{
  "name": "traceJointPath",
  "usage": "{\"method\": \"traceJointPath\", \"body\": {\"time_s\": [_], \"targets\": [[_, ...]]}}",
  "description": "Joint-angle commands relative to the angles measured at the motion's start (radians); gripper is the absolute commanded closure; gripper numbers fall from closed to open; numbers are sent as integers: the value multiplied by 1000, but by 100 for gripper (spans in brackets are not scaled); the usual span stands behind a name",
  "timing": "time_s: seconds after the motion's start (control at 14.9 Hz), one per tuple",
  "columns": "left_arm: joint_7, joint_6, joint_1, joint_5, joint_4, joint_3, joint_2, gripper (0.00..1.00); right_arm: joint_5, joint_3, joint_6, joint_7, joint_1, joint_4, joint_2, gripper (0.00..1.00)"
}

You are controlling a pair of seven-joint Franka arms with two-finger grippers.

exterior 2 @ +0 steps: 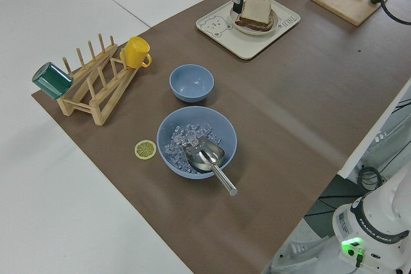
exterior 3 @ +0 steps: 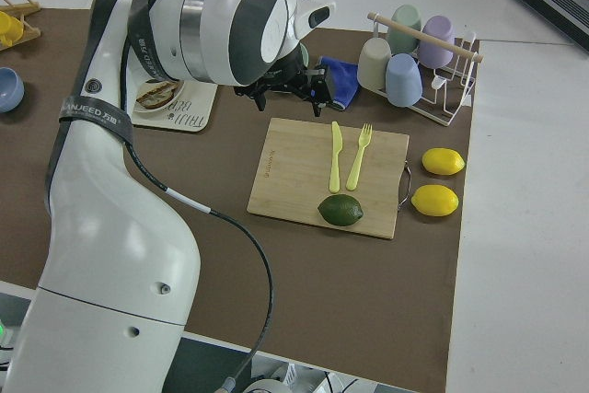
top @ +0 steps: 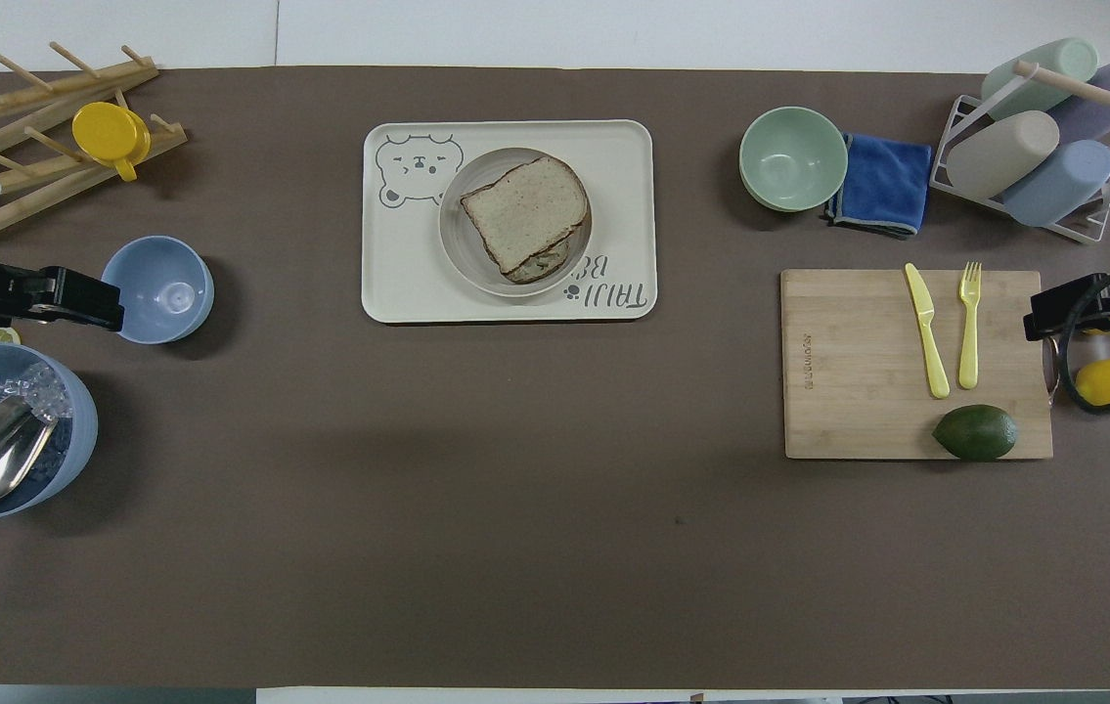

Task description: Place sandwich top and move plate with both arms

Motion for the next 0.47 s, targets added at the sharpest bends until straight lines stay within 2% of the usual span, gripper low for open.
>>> {"method": "traceJointPath", "body": {"time_s": [0.0, 0.2, 0.4], "targets": [[-20, 10, 2, 10, -32, -6, -31, 0, -4, 4, -8, 21, -4, 0, -1, 0], [-28, -93, 3, -15, 43, -9, -26, 0, -4, 4, -8, 19, -4, 0, -1, 0], [-88, -99, 6, -54, 28, -11, -34, 0, -4, 4, -8, 21, -4, 0, -1, 0]]}}
